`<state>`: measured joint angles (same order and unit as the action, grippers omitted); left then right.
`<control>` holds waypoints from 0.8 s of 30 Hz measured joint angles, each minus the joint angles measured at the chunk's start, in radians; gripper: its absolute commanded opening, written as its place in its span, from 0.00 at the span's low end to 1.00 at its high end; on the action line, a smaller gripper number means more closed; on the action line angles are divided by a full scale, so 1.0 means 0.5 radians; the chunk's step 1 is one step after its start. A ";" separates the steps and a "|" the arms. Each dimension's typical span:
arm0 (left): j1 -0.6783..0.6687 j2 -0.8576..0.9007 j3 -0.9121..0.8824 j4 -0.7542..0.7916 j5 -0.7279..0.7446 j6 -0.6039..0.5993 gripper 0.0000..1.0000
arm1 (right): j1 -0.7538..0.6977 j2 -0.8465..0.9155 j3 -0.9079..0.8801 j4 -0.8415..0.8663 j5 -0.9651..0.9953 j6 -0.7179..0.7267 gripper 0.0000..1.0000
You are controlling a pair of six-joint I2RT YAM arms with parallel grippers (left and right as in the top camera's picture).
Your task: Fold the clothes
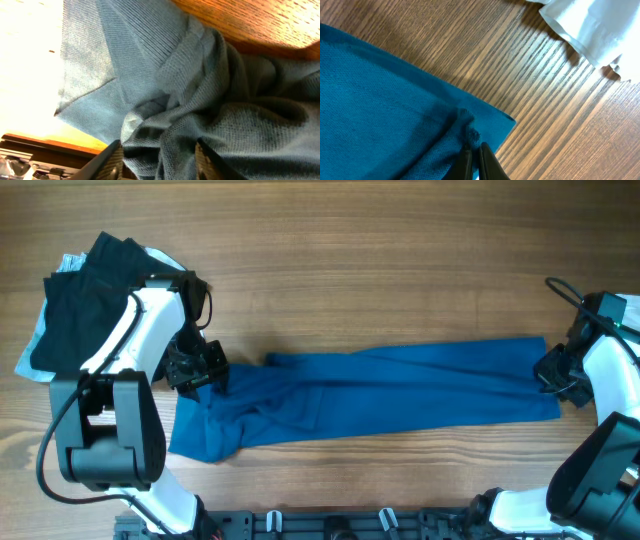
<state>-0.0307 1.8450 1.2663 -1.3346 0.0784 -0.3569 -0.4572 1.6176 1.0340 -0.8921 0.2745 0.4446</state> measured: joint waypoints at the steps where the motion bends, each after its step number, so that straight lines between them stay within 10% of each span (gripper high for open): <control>1: 0.000 0.000 0.000 -0.001 -0.006 0.002 0.42 | 0.000 0.000 0.000 -0.001 0.000 0.000 0.04; 20: -0.004 0.056 0.282 0.361 0.264 0.000 0.50 | 0.000 0.000 0.000 0.023 -0.002 0.000 0.04; 24: -0.016 0.126 0.167 0.370 0.284 -0.001 0.24 | 0.000 0.000 0.001 0.023 -0.002 0.000 0.04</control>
<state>-0.0387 1.9079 1.3499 -1.1496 0.2203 -0.3573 -0.4572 1.6176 1.0344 -0.8806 0.2737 0.4446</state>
